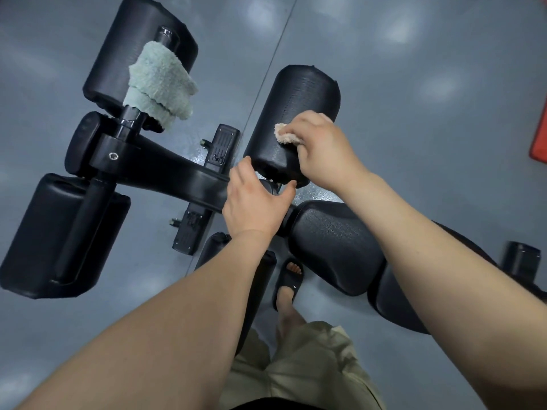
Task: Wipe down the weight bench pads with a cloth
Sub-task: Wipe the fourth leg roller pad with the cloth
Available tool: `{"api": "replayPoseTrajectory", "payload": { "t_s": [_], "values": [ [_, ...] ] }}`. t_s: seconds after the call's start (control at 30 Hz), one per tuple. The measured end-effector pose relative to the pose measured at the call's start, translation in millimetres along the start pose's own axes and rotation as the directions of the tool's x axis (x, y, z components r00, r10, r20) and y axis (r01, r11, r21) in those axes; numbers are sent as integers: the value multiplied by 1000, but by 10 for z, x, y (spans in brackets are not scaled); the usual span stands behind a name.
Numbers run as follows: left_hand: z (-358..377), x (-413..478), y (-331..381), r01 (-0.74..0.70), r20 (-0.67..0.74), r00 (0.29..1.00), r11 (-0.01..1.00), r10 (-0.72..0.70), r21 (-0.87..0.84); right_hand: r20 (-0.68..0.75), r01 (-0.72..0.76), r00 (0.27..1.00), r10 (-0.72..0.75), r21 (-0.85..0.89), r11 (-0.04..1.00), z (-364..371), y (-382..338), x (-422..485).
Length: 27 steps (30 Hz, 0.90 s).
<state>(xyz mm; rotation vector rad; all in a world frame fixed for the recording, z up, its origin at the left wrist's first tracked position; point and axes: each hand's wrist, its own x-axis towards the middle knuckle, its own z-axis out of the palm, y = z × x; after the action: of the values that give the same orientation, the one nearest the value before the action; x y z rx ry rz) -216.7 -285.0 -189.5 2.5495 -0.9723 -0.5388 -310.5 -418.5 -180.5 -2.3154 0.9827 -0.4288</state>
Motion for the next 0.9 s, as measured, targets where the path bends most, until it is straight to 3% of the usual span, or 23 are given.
{"api": "replayPoseTrajectory", "payload": {
  "t_s": [0.5, 0.6, 0.67, 0.73, 0.83, 0.9],
  "values": [
    [9, 20, -95, -33, 28, 999, 999, 34, -17, 164, 10, 986, -43, 197, 980, -69, -127, -396],
    [-3, 19, -90, -36, 21, 999, 999, 36, -32, 52, -148, 989, 139, 282, 948, -182, -98, -380],
    [-9, 19, -81, -36, 13, 999, 999, 37, -36, -99, -211, 963, 250, 298, 931, -279, -74, -278],
    [-10, 16, -70, -36, 3, 999, 999, 36, -28, -151, -252, 940, 306, 296, 921, -332, -88, -147],
    [-18, 7, -52, -34, -5, 999, 999, 34, -22, -77, -184, 976, 204, 206, 961, -168, -131, -104],
    [-20, -1, -43, -35, -9, 999, 999, 35, -28, -112, -82, 989, 92, 87, 993, 24, -109, -175]
  ]
}}
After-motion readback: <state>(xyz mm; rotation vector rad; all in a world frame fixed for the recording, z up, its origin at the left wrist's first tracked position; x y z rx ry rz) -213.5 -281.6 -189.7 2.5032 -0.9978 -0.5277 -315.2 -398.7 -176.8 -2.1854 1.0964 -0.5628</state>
